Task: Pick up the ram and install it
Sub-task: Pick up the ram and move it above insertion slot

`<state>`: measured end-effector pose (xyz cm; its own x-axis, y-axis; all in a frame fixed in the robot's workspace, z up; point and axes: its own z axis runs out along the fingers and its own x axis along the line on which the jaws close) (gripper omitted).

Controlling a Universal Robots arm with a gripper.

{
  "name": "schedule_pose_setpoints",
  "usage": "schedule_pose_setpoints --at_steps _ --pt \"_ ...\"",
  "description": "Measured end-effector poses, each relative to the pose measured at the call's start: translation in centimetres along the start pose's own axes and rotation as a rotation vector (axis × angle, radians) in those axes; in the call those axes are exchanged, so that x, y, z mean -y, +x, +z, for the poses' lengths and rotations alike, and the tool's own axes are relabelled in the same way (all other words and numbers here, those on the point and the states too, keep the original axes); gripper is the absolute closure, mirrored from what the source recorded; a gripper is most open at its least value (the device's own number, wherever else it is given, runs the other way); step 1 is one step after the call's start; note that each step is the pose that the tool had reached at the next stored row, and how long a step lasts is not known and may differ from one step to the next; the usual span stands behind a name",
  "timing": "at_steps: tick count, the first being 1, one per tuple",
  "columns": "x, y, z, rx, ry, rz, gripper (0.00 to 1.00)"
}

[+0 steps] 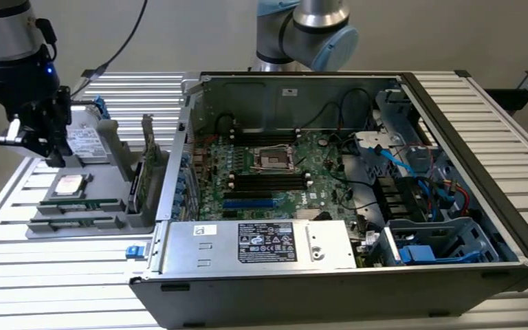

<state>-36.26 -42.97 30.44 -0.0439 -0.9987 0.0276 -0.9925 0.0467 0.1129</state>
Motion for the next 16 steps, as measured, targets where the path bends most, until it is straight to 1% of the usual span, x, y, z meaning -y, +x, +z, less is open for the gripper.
schedule_pose_setpoints --at_steps 5,8,13,14,16 --pt "-0.07 0.6 0.95 0.0024 -0.0019 -0.013 0.69" --pt "-0.11 1.1 1.5 0.0028 -0.0036 -0.02 0.69" --pt "-0.05 1.7 2.34 0.0021 -0.0087 -0.036 0.69" --pt "-0.01 2.0 2.76 0.0016 -0.0113 -0.045 0.69" --pt "0.01 2.3 3.1 0.0011 -0.0136 -0.053 0.69"
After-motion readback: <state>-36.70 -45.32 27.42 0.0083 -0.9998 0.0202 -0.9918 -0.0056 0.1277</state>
